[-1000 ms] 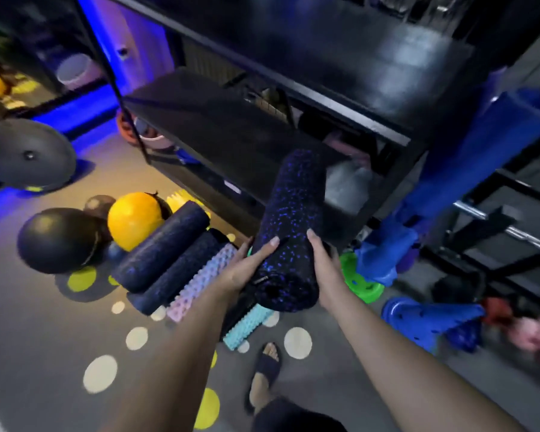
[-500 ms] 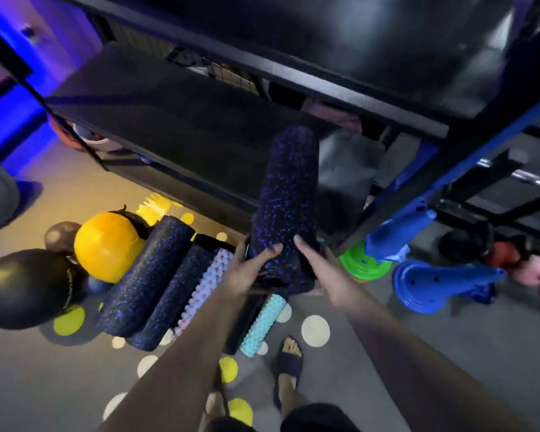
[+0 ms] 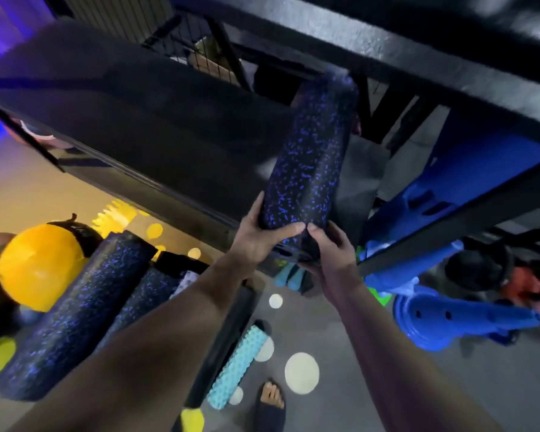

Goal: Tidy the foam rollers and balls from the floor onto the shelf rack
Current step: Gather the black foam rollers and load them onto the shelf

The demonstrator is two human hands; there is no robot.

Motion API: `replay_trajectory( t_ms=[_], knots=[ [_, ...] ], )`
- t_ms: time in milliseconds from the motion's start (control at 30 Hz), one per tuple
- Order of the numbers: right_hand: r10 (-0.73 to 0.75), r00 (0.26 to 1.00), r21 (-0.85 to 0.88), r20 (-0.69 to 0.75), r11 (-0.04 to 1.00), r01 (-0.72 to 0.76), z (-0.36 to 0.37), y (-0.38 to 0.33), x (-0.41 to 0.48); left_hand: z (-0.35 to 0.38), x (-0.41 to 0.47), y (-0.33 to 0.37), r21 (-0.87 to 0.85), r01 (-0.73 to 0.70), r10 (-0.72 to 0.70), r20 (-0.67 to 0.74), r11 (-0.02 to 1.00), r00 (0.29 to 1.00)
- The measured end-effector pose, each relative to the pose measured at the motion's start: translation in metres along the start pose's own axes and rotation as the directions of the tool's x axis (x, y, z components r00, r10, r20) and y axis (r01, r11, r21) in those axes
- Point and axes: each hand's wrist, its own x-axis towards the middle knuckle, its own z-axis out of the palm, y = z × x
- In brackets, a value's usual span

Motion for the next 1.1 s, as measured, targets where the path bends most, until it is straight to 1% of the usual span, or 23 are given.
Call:
replay_trajectory(
  t_ms=[100, 133, 200, 267, 300, 367, 500, 533, 567, 600, 633, 667, 733, 767, 800, 833, 867, 900, 933, 967, 1033, 1100],
  knots=[
    [-0.027, 0.995, -0.045, -0.092, 0.999, 0.023, -0.025, 0.014, 0.043, 0.031, 0.037, -0.034, 0.171, 0.026, -0.023, -0.018, 0.985, 1.0],
    [-0.041, 0.993, -0.089, -0.107, 0.996, 0.031, -0.033, 0.019, 0.055, 0.041, 0.044, -0.043, 0.222, 0.039, -0.036, -0.019, 0.974, 0.999],
    [-0.116, 0.986, -0.235, -0.117, 0.968, 0.086, -0.044, 0.032, 0.073, 0.058, 0.05, -0.059, 0.305, 0.08, -0.083, -0.003, 0.949, 0.997],
    [-0.236, 0.964, -0.442, -0.121, 0.883, 0.161, -0.047, 0.043, 0.083, 0.066, 0.053, -0.074, 0.378, 0.084, -0.098, 0.018, 0.922, 0.995],
    [-0.268, 0.955, -0.51, -0.13, 0.844, 0.168, -0.044, 0.043, 0.082, 0.067, 0.052, -0.077, 0.393, 0.074, -0.093, 0.03, 0.917, 0.995],
    [-0.308, 0.941, -0.545, -0.138, 0.817, 0.187, -0.038, 0.043, 0.082, 0.062, 0.055, -0.079, 0.396, 0.068, -0.088, 0.033, 0.916, 0.996],
    [-0.322, 0.932, -0.585, -0.164, 0.793, 0.17, -0.03, 0.043, 0.075, 0.053, 0.063, -0.071, 0.458, 0.078, -0.126, 0.075, 0.886, 0.989],
    [-0.346, 0.922, -0.607, -0.175, 0.775, 0.176, -0.03, 0.043, 0.072, 0.052, 0.062, -0.07, 0.471, 0.084, -0.14, 0.084, 0.878, 0.987],
    [-0.399, 0.903, -0.644, -0.162, 0.736, 0.209, -0.03, 0.046, 0.07, 0.05, 0.059, -0.069, 0.47, 0.077, -0.137, 0.095, 0.879, 0.986],
    [-0.461, 0.879, -0.697, -0.125, 0.671, 0.253, -0.031, 0.047, 0.066, 0.047, 0.055, -0.067, 0.44, 0.06, -0.115, 0.099, 0.896, 0.988],
    [-0.53, 0.845, -0.753, -0.07, 0.584, 0.304, -0.031, 0.05, 0.062, 0.041, 0.051, -0.068, 0.395, 0.032, -0.073, 0.091, 0.918, 0.993],
    [-0.6, 0.8, -0.808, 0.0, 0.471, 0.354, -0.031, 0.053, 0.056, 0.032, 0.046, -0.069, 0.345, 0.0, -0.025, 0.067, 0.939, 0.997],
    [-0.703, 0.69, -0.883, 0.171, 0.201, 0.424, -0.026, 0.059, 0.04, 0.006, 0.032, -0.079, 0.236, -0.02, 0.033, -0.052, 0.972, 0.998],
    [-0.72, 0.639, -0.878, 0.27, 0.087, 0.47, -0.019, 0.064, 0.03, -0.014, 0.023, -0.09, 0.189, -0.002, 0.029, -0.139, 0.982, 0.99],
    [-0.72, 0.595, -0.853, 0.357, 0.008, 0.522, -0.008, 0.073, 0.021, -0.035, 0.012, -0.103, 0.15, 0.026, 0.007, -0.216, 0.988, 0.976],
    [-0.709, 0.56, -0.82, 0.429, -0.044, 0.571, 0.004, 0.086, 0.011, -0.06, -0.001, -0.116, 0.153, 0.062, -0.017, -0.279, 0.986, 0.96],
    [-0.69, 0.542, -0.794, 0.48, -0.079, 0.603, 0.018, 0.102, 0.001, -0.087, -0.015, -0.134, 0.207, 0.121, -0.047, -0.333, 0.971, 0.942],
    [-0.665, 0.537, -0.78, 0.519, -0.11, 0.617, 0.033, 0.121, -0.009, -0.115, -0.031, -0.151, 0.284, 0.194, -0.078, -0.374, 0.939, 0.924],
    [-0.63, 0.549, -0.773, 0.549, -0.132, 0.621, 0.049, 0.141, -0.017, -0.143, -0.046, -0.169, 0.329, 0.259, -0.11, -0.409, 0.908, 0.906],
    [-0.586, 0.577, -0.771, 0.57, -0.138, 0.621, 0.064, 0.163, -0.025, -0.17, -0.061, -0.185, 0.346, 0.31, -0.144, -0.43, 0.886, 0.891],
    [-0.46, 0.671, -0.786, 0.582, -0.107, 0.609, 0.097, 0.211, -0.039, -0.226, -0.088, -0.222, 0.337, 0.385, -0.221, -0.434, 0.859, 0.873],
    [-0.263, 0.788, -0.823, 0.556, -0.046, 0.566, 0.132, 0.255, -0.054, -0.281, -0.111, -0.254, 0.31, 0.416, -0.265, -0.429, 0.855, 0.864]
  ],
)
